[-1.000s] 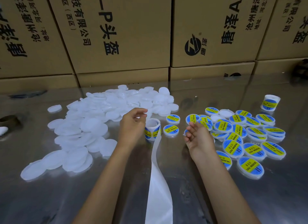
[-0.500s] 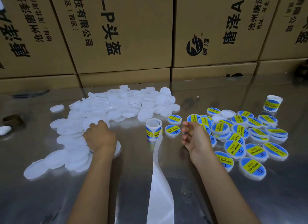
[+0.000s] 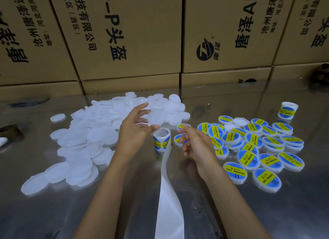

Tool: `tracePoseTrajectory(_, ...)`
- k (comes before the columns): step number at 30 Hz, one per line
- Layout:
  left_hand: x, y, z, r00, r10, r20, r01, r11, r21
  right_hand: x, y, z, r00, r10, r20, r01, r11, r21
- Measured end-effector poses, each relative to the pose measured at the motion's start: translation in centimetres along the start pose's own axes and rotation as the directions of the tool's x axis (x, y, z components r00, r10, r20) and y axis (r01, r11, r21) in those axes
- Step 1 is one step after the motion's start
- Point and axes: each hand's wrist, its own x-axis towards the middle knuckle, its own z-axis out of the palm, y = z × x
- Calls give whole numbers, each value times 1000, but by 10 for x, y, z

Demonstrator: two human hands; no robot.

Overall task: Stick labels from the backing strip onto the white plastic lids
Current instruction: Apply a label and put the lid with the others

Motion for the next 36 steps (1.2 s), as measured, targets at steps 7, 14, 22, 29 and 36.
tracePoseTrajectory(7, -17, 10, 31, 963, 75, 260, -78, 997, 1, -2, 0, 2, 993, -60, 97, 63, 998, -22)
tracePoseTrajectory(14, -15, 9, 30, 964, -194, 181, 214, 972, -94, -6, 2, 3, 977, -75, 202, 93, 992, -86)
tracePoseTrajectory(22, -5, 5, 6, 937, -339, 87, 339, 941, 7, 8, 23, 6, 972, -215, 98, 236, 873, -427)
tracePoseTrajectory(29, -6, 7, 6, 920, -374, 120, 373, 927, 30, 13, 36, 14, 938, -227, 263, 344, 719, -604)
tracePoseTrajectory(36, -3, 4, 11, 901, -415, 126, 426, 901, -81, 16, 41, 15, 948, -266, 174, 317, 748, -583)
